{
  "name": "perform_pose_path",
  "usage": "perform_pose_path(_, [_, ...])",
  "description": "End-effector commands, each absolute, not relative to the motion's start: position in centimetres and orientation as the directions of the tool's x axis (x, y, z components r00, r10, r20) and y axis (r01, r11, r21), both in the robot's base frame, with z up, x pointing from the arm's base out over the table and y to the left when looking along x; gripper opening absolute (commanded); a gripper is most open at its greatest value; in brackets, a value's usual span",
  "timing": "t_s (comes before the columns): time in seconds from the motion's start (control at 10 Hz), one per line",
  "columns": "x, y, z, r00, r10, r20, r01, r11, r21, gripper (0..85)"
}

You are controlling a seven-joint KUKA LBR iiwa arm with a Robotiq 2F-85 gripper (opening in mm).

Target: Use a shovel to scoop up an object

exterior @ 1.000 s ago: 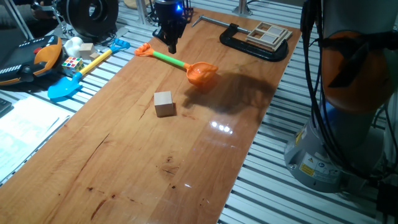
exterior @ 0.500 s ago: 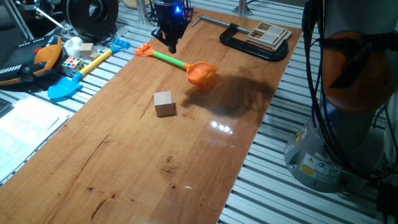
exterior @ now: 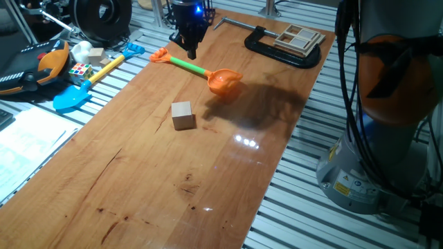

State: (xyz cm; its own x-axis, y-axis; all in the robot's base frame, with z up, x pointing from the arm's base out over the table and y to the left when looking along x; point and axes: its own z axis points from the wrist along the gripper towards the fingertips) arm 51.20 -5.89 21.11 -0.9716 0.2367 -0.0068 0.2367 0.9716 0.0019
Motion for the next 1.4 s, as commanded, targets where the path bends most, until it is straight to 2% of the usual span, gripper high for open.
perform_pose_path(0.0, [51.2,-5.9,21.1,-0.972,0.235,-0.003,0.235,0.972,-0.024,0.0])
perform_pose_path(0.1, [51.2,-5.9,21.1,-0.967,0.253,0.004,0.253,0.967,-0.007,0.0])
perform_pose_path(0.5, [52.4,-7.6,20.3,-0.978,0.203,-0.037,0.205,0.977,-0.060,0.0])
perform_pose_path(0.7, [53.4,-10.2,19.3,-0.981,0.196,-0.019,0.196,0.980,-0.032,0.0])
perform_pose_path(1.1, [55.2,-14.6,18.1,-0.983,0.182,-0.017,0.183,0.982,-0.048,0.0])
perform_pose_path(1.3, [56.3,-17.3,17.5,-0.988,0.155,-0.008,0.155,0.988,-0.019,0.0])
